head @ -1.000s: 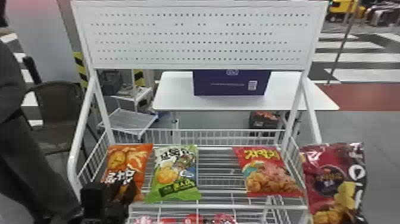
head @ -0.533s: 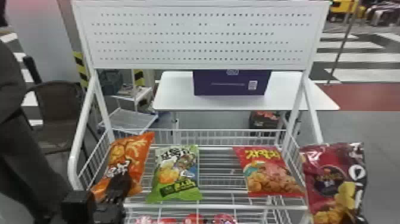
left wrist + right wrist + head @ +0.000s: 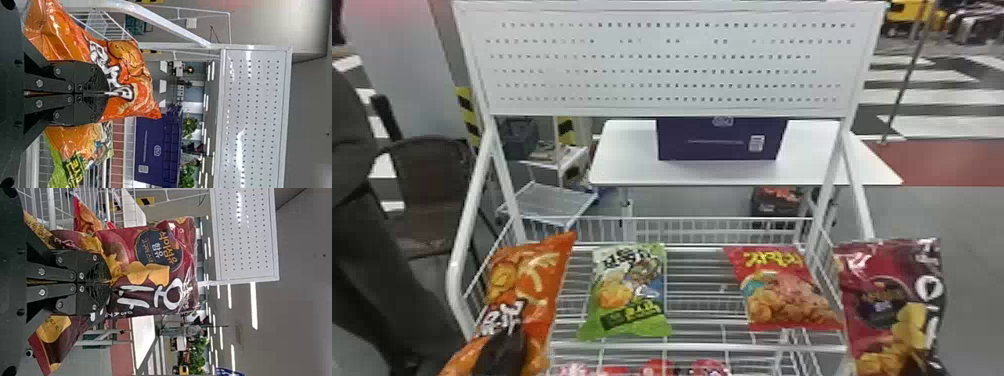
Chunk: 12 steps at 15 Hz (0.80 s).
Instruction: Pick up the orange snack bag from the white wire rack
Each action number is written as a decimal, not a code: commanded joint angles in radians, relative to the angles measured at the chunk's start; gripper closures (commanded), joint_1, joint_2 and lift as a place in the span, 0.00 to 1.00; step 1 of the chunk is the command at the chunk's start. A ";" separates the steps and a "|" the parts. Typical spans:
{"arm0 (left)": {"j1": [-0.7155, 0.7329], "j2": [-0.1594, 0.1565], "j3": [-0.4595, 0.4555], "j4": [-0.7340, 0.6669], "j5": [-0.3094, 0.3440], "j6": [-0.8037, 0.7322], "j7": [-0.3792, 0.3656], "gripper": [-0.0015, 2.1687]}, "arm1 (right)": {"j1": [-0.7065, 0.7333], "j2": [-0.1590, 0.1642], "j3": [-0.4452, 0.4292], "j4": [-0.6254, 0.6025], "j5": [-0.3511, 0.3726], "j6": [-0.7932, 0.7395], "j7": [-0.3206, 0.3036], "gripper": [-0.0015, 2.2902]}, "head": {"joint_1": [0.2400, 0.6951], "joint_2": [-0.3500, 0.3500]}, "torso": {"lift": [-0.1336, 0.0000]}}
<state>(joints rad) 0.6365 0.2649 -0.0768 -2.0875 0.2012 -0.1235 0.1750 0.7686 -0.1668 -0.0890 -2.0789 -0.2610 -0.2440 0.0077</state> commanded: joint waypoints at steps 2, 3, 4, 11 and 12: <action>0.068 0.016 0.017 -0.020 0.000 -0.015 0.000 0.98 | 0.001 0.001 0.000 -0.001 -0.001 -0.002 0.000 0.92 | 0.57 0.50 | 1.00; 0.081 0.017 0.026 -0.026 0.001 -0.021 -0.002 0.98 | 0.001 0.000 0.000 -0.001 -0.001 -0.002 0.000 0.92 | 0.57 0.50 | 1.00; 0.086 0.017 0.026 -0.028 0.004 -0.034 -0.002 0.98 | 0.000 0.001 0.000 0.000 -0.003 -0.002 -0.002 0.92 | 0.57 0.50 | 1.00; 0.091 0.017 0.026 -0.037 0.003 -0.037 0.000 0.98 | 0.001 0.001 0.000 -0.001 -0.004 -0.002 0.003 0.92 | 0.57 0.50 | 1.00; 0.091 0.017 0.026 -0.037 0.004 -0.043 0.000 0.98 | 0.003 0.001 0.000 -0.001 -0.004 -0.002 0.005 0.92 | 0.57 0.50 | 1.00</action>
<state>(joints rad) 0.7271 0.2822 -0.0506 -2.1257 0.2041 -0.1600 0.1744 0.7702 -0.1656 -0.0890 -2.0801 -0.2658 -0.2444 0.0111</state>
